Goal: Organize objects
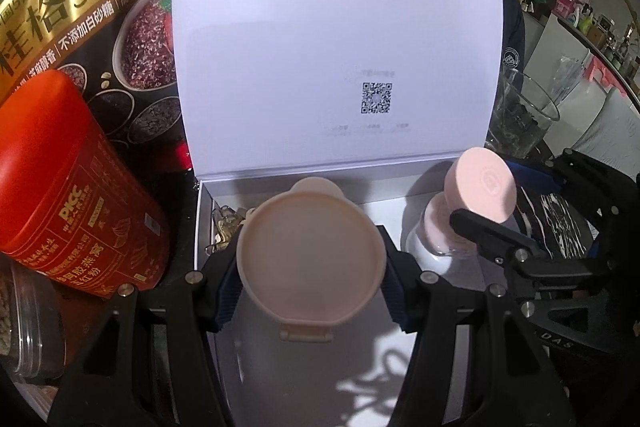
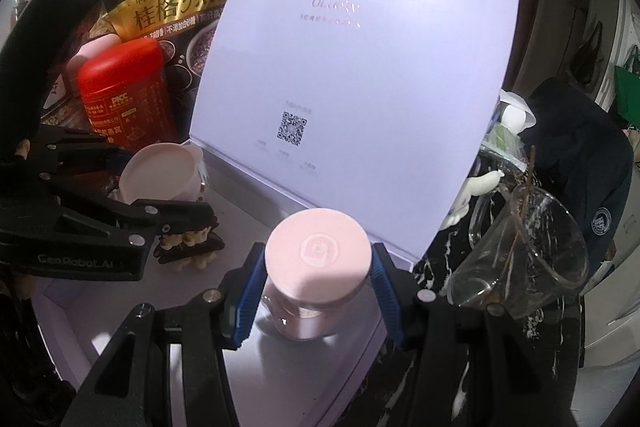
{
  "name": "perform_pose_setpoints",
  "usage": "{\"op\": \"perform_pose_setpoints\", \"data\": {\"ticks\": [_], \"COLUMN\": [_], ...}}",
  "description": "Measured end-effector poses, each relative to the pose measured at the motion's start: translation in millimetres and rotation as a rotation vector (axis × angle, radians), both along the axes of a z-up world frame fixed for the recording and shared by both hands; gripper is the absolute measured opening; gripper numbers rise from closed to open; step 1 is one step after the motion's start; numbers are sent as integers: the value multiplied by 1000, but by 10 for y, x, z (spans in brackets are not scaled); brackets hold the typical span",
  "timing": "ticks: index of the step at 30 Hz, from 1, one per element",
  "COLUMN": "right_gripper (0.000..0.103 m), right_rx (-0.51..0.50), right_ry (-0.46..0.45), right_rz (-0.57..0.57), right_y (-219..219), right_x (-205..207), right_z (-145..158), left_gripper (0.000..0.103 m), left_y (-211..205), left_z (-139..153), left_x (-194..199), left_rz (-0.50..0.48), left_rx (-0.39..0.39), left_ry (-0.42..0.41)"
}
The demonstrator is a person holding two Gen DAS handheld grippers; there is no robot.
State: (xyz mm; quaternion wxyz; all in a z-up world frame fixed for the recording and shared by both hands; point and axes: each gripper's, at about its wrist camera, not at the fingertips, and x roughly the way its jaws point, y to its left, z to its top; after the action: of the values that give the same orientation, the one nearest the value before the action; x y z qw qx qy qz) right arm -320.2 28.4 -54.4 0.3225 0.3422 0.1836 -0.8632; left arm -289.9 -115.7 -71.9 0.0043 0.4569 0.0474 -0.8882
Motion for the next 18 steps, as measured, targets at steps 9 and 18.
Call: {"op": "perform_pose_setpoints", "data": {"ticks": [9,18], "right_gripper": [52,52], "right_rx": [-5,-11], "right_ry": [-39,-47], "right_rz": [1,2], "right_y": [-4,-23], "right_x": [-56,-65], "right_z": [-119,-166], "left_gripper": [57,57], "left_y": [23,66], "left_z": [-95,-120], "left_x": [-39,-30], "left_rz": [0,-10], "left_rx": [-8,4], "left_ry": [-20,-24]}}
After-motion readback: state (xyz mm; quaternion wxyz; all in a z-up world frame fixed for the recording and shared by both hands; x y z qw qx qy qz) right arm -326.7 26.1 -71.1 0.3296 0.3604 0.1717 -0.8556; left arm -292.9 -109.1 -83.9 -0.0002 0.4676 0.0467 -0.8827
